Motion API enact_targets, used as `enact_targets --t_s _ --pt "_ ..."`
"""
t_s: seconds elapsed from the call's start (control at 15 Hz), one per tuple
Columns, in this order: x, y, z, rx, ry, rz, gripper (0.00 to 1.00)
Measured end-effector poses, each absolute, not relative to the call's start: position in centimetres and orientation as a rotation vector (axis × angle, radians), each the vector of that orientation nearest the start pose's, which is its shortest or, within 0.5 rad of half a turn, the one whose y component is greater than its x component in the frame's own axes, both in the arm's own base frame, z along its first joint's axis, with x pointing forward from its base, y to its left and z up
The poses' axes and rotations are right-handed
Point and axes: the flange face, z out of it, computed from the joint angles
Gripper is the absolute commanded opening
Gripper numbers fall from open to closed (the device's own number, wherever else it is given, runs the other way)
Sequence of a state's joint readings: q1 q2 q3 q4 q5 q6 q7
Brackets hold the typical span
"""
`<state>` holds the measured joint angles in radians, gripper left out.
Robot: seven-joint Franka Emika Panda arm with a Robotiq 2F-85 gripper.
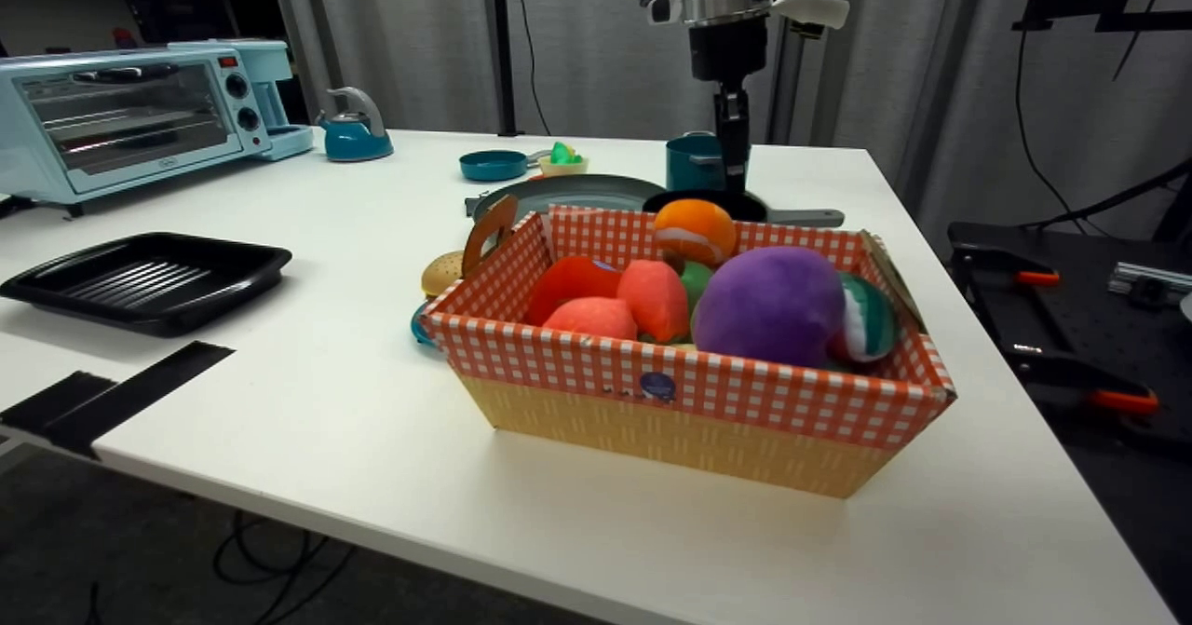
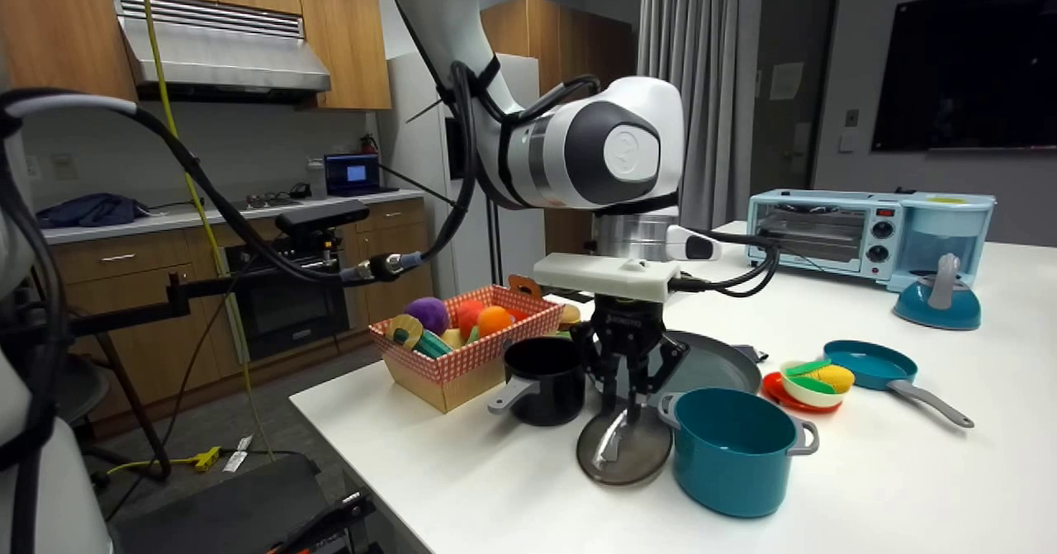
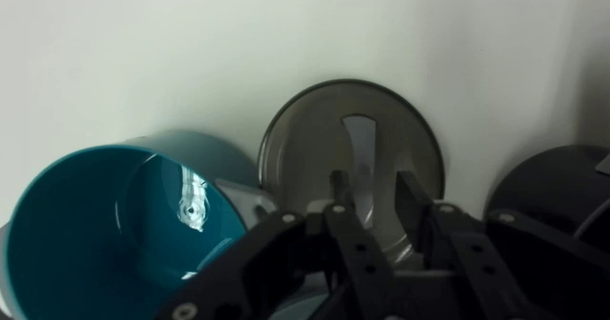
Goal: Uncover the small pot,put a plush toy in the pot and cover it
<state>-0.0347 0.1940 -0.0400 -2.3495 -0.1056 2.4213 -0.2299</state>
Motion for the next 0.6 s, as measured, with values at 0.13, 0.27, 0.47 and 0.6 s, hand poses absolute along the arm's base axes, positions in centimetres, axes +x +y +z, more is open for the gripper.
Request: enact_targets --t_s 0.13,0.27,0.47,0.6 --pt "49.8 -3.8 23.5 -3.168 -0.371 0.225 0.77" --pt "49.8 -3.7 23.3 -3.168 -0.364 0.233 0.92" --pt "49.7 -2.9 23.1 -3.168 -0.360 0.240 1.00" --pt "49.8 -2.5 23.2 -3.172 -0.356 0.236 1.00"
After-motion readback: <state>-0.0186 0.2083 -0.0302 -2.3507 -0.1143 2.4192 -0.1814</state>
